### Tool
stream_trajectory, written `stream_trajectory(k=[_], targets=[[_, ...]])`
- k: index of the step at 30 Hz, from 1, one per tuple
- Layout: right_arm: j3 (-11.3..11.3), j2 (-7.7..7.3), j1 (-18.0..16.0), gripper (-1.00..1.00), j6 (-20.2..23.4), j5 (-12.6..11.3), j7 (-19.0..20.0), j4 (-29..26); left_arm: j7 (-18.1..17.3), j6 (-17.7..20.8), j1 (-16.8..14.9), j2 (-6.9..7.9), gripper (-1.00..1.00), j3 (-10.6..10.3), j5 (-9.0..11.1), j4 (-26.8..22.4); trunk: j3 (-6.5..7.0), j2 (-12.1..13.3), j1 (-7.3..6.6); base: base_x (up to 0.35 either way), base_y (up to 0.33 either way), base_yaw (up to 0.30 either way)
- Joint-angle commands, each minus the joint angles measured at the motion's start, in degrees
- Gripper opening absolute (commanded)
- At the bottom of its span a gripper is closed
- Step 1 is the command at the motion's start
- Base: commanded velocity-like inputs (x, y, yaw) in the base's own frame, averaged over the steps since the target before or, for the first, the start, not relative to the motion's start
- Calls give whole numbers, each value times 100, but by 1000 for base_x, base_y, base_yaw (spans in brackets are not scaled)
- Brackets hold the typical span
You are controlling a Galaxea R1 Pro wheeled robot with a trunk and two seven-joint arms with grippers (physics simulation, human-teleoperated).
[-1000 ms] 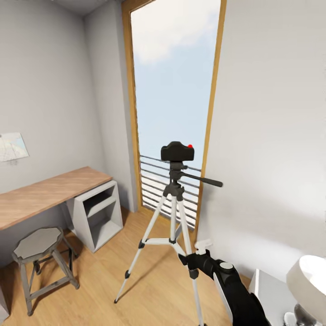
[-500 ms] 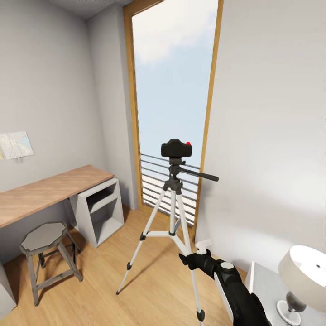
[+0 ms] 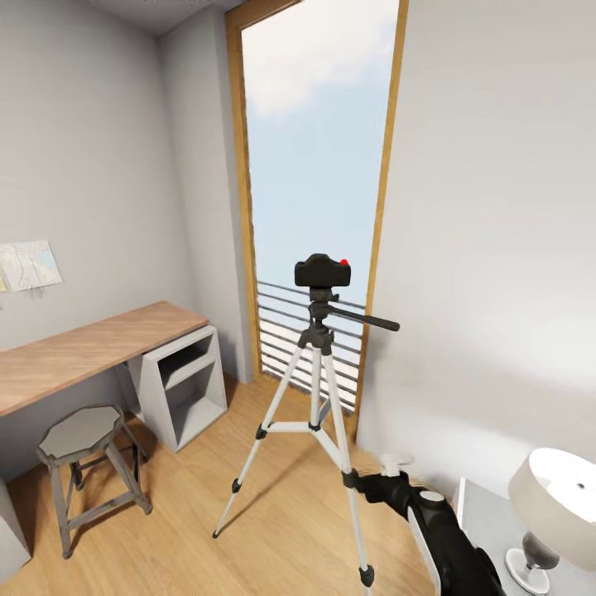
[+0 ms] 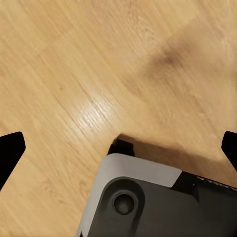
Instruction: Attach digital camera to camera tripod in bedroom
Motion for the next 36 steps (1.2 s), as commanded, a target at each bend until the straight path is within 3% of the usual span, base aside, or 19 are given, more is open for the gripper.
stream_trajectory(k=[1, 5, 6, 9, 14, 21, 28, 36], targets=[[-96, -37, -4, 100, 24, 58, -21, 90, -10, -18, -5, 1, 100, -49, 58, 5, -9, -7, 1, -1, 0, 0], [-273, -315, -4, 100, 17, 63, -291, 526, -10, -23, -5, 2, 100, -44, 71, 5, -9, -7, 1, 0, 0, 0], [-313, -510, -4, 100, 8, 67, -378, 820, -10, -23, -5, 2, 100, -42, 77, 7, -9, -7, 1, 0, 0, 0], [-346, -803, -4, 100, -10, 71, -463, 1365, -10, -23, -5, 3, 100, -41, 81, 7, -9, -7, 1, 0, 0, 0], [-376, -1080, -4, 100, -102, 87, -551, 2374, -10, -23, -5, -2, 100, -42, 85, 11, -9, -7, 1, 0, 0, 0], [-384, -1190, -4, 100, -471, 90, -712, 3630, -10, -19, -5, -10, 100, -40, 101, 13, -9, -7, 1, 0, 0, 0], [-375, -1207, -4, 100, -970, 83, -1280, 4932, -10, 22, -1, -14, 100, -40, 111, 15, -9, -7, 1, 0, 0, 0], [-371, -1191, 82, 100, -1522, 88, -1543, 5419, -10, 13, 117, -59, 100, -40, 107, 14, -9, -7, 1, 0, 0, 0]])
